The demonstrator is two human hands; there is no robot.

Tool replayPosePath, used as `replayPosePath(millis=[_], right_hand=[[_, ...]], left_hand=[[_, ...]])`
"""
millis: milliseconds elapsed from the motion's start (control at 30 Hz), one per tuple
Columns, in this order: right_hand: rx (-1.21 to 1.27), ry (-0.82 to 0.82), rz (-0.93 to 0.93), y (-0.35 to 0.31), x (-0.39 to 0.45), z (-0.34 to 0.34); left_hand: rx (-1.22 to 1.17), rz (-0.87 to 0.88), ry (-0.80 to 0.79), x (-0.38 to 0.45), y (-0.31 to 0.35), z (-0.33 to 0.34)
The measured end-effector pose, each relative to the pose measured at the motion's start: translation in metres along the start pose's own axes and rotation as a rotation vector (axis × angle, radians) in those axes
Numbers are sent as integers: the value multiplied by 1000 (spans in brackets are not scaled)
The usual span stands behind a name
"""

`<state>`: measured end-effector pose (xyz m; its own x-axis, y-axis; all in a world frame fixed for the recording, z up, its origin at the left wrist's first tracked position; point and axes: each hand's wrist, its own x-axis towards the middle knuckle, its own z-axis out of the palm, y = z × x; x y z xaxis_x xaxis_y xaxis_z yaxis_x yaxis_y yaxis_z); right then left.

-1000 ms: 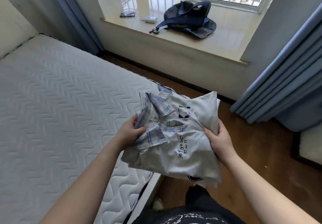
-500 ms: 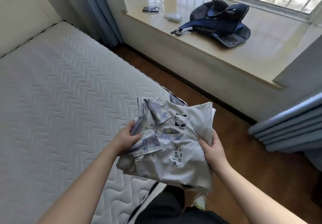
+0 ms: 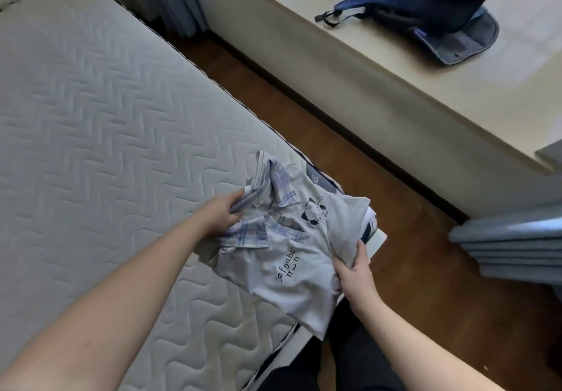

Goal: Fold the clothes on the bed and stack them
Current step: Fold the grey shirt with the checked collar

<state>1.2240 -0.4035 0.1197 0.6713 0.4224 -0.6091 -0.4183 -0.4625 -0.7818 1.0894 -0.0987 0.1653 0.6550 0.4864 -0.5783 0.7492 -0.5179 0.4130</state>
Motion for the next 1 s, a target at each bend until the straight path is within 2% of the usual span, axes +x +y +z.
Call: replayPosePath(millis=[100, 233, 433, 600, 700, 833, 933, 1000], right_hand=[[-13, -37, 26, 5, 32, 11], [-18, 14, 55, 18, 74, 26], [5, 48, 245, 58, 112, 41], [47, -40, 419, 77, 132, 37], [61, -105, 524, 77, 144, 21], [82, -117, 545, 66, 163, -5], [104, -46, 540, 52, 181, -16], [122, -36, 548, 46, 191, -19]], left_hand=[[15, -15, 0, 35, -12, 2], [78, -19, -1, 83, -25, 10], [193, 3, -47, 144, -36, 27], [200, -118, -13, 163, -42, 63], [150, -172, 140, 152, -49, 81], [-18, -228, 559, 104, -52, 111], [-286, -419, 781, 57, -43, 156], [-524, -582, 792, 31, -29, 197]])
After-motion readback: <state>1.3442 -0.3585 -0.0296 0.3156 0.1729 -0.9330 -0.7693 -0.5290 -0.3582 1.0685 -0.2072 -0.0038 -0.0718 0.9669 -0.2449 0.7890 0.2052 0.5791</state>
